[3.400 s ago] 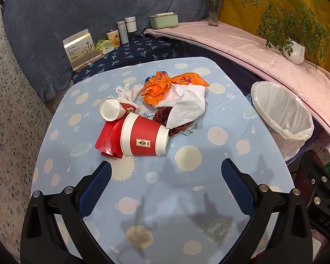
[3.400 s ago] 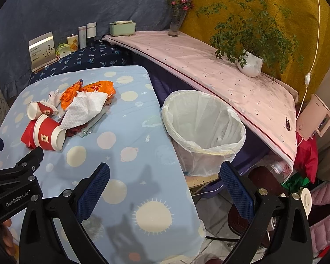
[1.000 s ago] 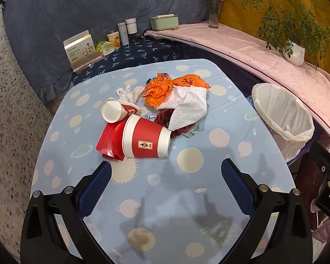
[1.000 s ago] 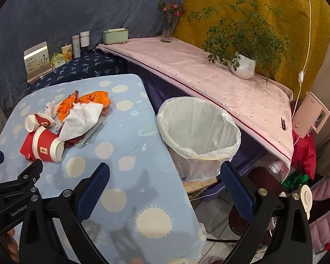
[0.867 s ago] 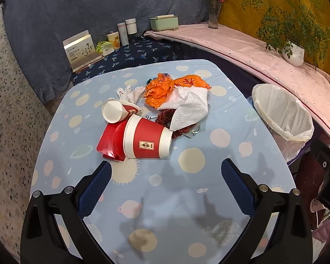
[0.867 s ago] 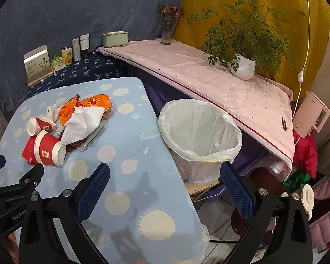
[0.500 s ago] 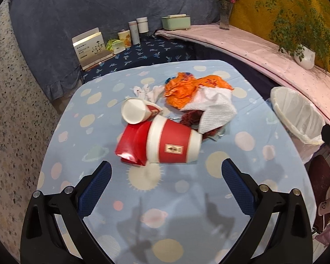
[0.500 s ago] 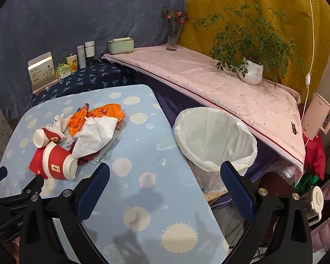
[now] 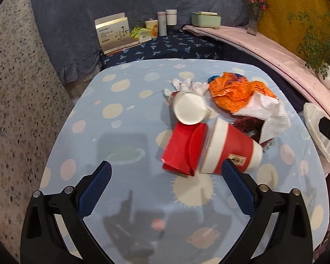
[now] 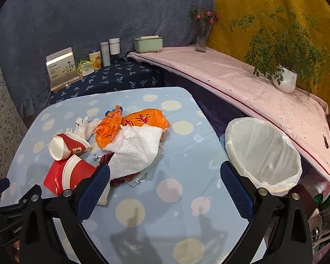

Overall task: Collect trash
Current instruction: 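Grasp the small white-and-red cup with the left tool while the right tool grasps white tissue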

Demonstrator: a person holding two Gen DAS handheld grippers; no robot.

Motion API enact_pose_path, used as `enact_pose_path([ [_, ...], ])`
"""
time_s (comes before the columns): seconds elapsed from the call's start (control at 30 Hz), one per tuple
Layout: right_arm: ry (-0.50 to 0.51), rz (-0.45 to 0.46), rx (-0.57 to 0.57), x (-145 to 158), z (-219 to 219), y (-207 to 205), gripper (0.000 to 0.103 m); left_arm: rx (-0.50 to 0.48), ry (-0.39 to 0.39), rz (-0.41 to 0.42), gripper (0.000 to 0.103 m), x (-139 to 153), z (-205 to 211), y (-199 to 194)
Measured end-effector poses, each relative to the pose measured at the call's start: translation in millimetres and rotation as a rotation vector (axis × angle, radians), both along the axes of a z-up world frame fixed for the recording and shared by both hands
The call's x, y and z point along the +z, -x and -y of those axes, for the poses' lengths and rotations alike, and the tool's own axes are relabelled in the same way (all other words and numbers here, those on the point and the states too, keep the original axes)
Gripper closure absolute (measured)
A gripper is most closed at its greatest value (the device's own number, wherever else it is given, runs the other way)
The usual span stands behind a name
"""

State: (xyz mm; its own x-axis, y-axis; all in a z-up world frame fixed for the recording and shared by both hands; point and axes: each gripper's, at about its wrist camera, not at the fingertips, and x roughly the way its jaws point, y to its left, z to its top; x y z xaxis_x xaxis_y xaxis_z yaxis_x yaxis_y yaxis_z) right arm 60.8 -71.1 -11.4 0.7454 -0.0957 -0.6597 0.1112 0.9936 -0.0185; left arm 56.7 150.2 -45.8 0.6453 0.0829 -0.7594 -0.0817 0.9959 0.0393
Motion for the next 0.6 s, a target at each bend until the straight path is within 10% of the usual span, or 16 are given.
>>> enact_pose_path([
  [0.6,-0.059,-0.117,0.045,-54,-23,-72,0.054,0.063,0.094,-0.037,0.007,-11,-27,-59],
])
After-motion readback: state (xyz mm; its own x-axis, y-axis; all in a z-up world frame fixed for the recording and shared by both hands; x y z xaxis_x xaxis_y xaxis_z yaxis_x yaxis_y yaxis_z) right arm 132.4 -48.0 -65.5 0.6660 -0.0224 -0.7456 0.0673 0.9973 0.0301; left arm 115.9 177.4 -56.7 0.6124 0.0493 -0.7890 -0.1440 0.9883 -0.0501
